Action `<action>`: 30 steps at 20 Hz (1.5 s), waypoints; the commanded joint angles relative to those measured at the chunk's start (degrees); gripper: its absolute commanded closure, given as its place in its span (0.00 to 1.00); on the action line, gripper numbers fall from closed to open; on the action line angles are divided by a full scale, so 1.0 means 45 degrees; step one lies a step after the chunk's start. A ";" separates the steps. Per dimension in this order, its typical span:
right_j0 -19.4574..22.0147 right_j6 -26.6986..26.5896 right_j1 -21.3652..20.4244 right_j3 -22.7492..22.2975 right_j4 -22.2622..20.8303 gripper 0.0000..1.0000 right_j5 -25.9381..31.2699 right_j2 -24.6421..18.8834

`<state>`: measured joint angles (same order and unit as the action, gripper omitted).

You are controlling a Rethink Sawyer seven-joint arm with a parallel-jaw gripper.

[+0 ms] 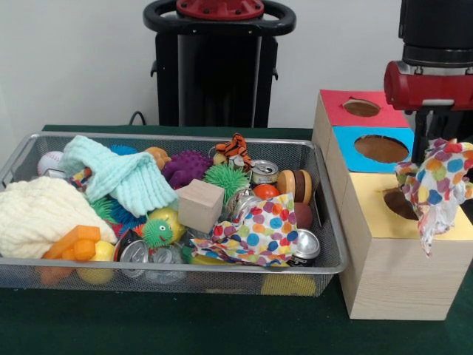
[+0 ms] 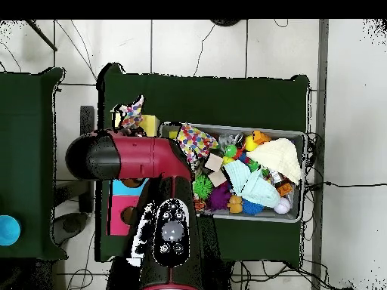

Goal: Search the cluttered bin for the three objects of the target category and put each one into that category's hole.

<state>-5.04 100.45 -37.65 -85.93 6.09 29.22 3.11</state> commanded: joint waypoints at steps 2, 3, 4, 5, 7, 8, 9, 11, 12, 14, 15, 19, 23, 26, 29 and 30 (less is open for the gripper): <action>0.0717 0.0142 0.0113 -0.0314 -0.1076 1.00 0.0749 -0.0264; 0.0809 0.0048 0.0146 -0.0240 -0.1087 1.00 0.0809 -0.0299; 0.0878 -0.0015 0.0115 -0.0308 -0.1101 1.00 0.0785 -0.0336; 0.0963 -0.0083 0.0212 -0.0182 -0.1113 1.00 0.0804 -0.0374; 0.1100 -0.0159 0.0267 -0.0227 -0.1136 1.00 0.0700 -0.0466; 0.1143 -0.0176 0.0271 -0.0292 -0.1149 1.00 0.0628 -0.0508; 0.1181 -0.0207 0.0303 -0.0262 -0.1173 1.00 0.0601 -0.0541; 0.1213 -0.0211 0.0286 -0.0308 -0.1190 1.00 0.0572 -0.0607; 0.1226 -0.0185 0.0261 -0.0365 -0.1202 1.00 0.0545 -0.0657; 0.1252 -0.0133 0.0212 -0.0478 -0.1226 1.00 0.0491 -0.0756; 0.1233 -0.0059 0.0197 -0.0506 -0.1239 1.00 0.0491 -0.0772; 0.1126 0.0287 0.0161 -0.0567 -0.1296 1.00 0.0560 -0.0822; 0.0894 0.0731 0.0063 -0.0810 -0.1252 1.00 0.0563 -0.0804; 0.0616 0.1100 0.0077 -0.0779 -0.1127 1.00 0.0694 -0.0676; 0.0429 0.1314 0.0132 -0.0670 -0.1023 1.00 0.0805 -0.0611; 0.0371 0.1376 0.0144 -0.0652 -0.0991 1.00 0.0821 -0.0590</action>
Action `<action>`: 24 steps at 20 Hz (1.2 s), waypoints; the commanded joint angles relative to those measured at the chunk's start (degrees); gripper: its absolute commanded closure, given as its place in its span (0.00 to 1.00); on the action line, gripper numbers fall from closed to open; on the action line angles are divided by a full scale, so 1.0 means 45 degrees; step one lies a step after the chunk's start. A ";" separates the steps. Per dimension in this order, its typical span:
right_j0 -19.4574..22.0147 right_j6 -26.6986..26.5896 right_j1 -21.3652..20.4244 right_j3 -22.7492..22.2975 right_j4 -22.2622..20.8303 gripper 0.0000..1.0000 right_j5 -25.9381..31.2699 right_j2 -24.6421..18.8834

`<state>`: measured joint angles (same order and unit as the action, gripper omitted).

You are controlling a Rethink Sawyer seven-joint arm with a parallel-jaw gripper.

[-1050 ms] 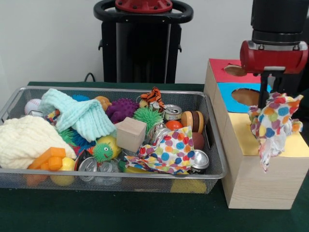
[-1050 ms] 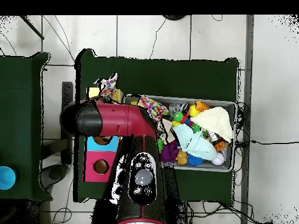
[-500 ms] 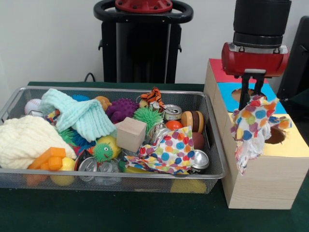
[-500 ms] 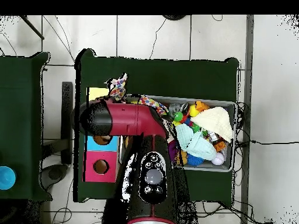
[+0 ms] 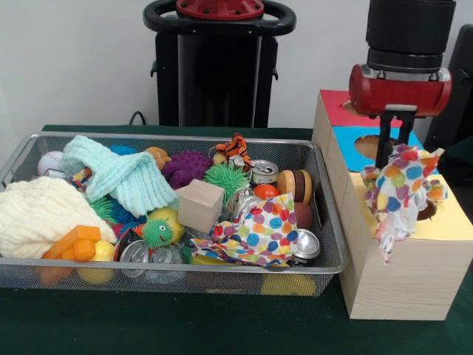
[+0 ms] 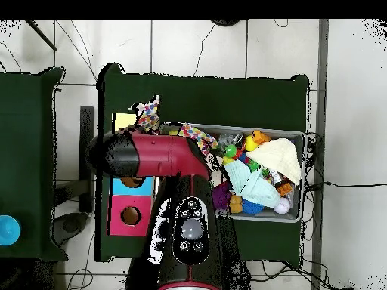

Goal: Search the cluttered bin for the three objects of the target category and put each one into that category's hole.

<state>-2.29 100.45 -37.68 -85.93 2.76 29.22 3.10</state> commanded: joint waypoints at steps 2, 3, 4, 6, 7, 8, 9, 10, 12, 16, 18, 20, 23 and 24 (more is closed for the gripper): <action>-0.0334 0.1457 0.0202 -0.0554 -0.0182 1.00 0.0896 -0.0571; -0.0380 0.1499 0.0265 -0.0440 -0.0150 1.00 0.0950 -0.0551; -0.0429 0.1542 0.0317 -0.0355 -0.0117 1.00 0.0989 -0.0536; -0.0469 0.1554 0.0443 -0.0135 -0.0092 1.00 0.1063 -0.0506; -0.0476 0.1535 0.0469 -0.0091 -0.0102 1.00 0.1041 -0.0491; -0.0467 0.1499 0.0521 -0.0001 -0.0106 1.00 0.1059 -0.0489; -0.0447 0.1454 0.0529 -0.0007 -0.0113 1.00 0.1035 -0.0500; -0.0415 0.1386 0.0539 0.0001 -0.0126 1.00 0.0999 -0.0529; -0.0361 0.1281 0.0579 0.0067 -0.0152 1.00 0.0957 -0.0561; -0.0246 0.1145 0.0402 -0.0276 -0.0170 1.00 0.0786 -0.0670; -0.0218 0.1107 0.0361 -0.0345 -0.0182 0.00 0.0754 -0.0698; -0.0222 0.1069 0.0320 -0.0400 -0.0227 0.00 0.0731 -0.0683; -0.0229 0.1035 0.0290 -0.0441 -0.0251 0.00 0.0742 -0.0689; -0.0234 0.1033 0.0296 -0.0421 -0.0244 0.00 0.0793 -0.0689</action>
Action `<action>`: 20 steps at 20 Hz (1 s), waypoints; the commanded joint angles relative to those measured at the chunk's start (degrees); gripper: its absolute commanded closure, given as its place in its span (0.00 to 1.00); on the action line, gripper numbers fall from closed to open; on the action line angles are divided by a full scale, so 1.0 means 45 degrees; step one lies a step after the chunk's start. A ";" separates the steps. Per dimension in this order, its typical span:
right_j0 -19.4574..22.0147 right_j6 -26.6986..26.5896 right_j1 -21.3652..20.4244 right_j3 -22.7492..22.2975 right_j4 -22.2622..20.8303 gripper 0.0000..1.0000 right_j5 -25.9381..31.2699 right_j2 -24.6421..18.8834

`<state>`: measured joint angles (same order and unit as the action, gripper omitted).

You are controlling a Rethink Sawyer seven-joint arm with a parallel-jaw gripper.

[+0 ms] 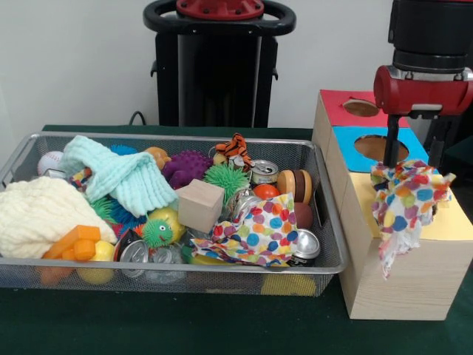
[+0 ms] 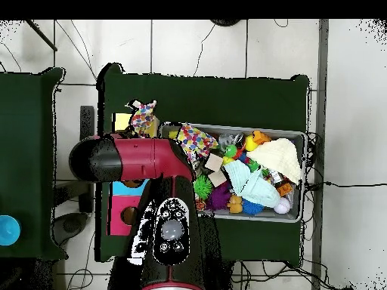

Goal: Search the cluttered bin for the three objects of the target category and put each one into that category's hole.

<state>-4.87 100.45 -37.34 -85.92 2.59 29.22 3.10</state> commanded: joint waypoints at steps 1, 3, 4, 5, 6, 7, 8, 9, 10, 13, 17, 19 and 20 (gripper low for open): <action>0.0324 0.1055 0.0220 -0.0407 -0.0200 0.00 0.0833 -0.0677; 0.0243 0.1165 0.0227 -0.0355 -0.0178 0.00 0.0966 -0.0598; 0.0192 0.1256 0.0238 -0.0312 -0.0154 0.00 0.1048 -0.0541; 0.0141 0.1341 0.0177 -0.0308 -0.0121 0.00 0.1158 -0.0484; 0.0090 0.1426 0.0117 -0.0304 -0.0088 0.00 0.1268 -0.0426; 0.0060 0.1486 0.0063 -0.0275 -0.0049 0.00 0.1388 -0.0391; 0.0058 0.1516 -0.0032 -0.0267 0.0007 0.00 0.1528 -0.0390; 0.0037 0.1544 -0.0112 -0.0212 0.0057 0.00 0.1695 -0.0388; 0.0016 0.1591 -0.0178 -0.0140 0.0104 0.00 0.1859 -0.0368; -0.0017 0.1644 -0.0441 -0.0083 0.0233 0.00 0.2285 -0.0407; -0.0088 0.1694 -0.0714 0.0254 0.0275 0.00 0.3116 -0.0354; -0.0117 0.1705 -0.0897 0.0366 0.0281 0.00 0.3506 -0.0339; -0.0117 0.1707 -0.0918 0.0446 0.0276 0.00 0.3628 -0.0341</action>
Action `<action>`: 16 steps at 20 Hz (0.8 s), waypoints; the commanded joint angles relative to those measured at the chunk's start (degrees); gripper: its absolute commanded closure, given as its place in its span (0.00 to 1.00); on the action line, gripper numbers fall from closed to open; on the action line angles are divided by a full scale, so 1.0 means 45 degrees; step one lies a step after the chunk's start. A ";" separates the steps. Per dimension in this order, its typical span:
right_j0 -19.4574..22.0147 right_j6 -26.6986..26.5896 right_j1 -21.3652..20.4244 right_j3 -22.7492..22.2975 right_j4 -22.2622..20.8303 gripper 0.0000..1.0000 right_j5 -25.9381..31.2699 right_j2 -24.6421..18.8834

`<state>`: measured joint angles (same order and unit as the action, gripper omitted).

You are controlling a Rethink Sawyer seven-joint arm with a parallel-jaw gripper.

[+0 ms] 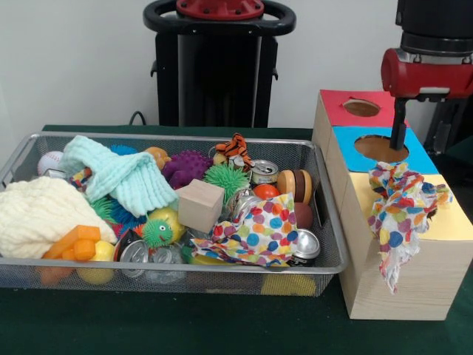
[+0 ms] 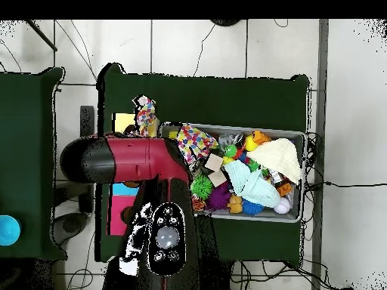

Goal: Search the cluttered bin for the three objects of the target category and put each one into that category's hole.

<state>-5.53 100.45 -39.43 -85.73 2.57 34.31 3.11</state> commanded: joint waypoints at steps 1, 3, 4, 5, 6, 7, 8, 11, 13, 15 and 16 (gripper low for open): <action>0.0022 0.1713 -0.0478 0.0410 0.0267 0.00 0.2518 -0.0352; -0.0004 0.1720 -0.0576 0.0288 0.0228 0.00 0.2392 -0.0359; 0.0023 0.1722 -0.0593 0.0227 0.0235 0.00 0.2264 -0.0396; 0.0005 0.1754 -0.0598 0.0213 0.0201 0.00 0.2179 -0.0377; -0.0014 0.1786 -0.0602 0.0200 0.0168 0.00 0.2093 -0.0358; -0.0032 0.1818 -0.0607 0.0186 0.0134 1.00 0.2008 -0.0338; -0.0007 0.1809 -0.0593 0.0194 0.0135 1.00 0.2008 -0.0358; -0.0035 0.1874 -0.0531 0.0330 0.0081 1.00 0.2092 -0.0293; -0.0064 0.2001 -0.0447 0.0442 0.0074 1.00 0.2249 -0.0213; -0.0074 0.2121 -0.0399 0.0371 0.0109 1.00 0.2088 -0.0195; -0.0075 0.2167 -0.0341 0.0359 0.0112 1.00 0.1966 -0.0188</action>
<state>-6.04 100.45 -42.83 -84.00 2.60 39.31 3.12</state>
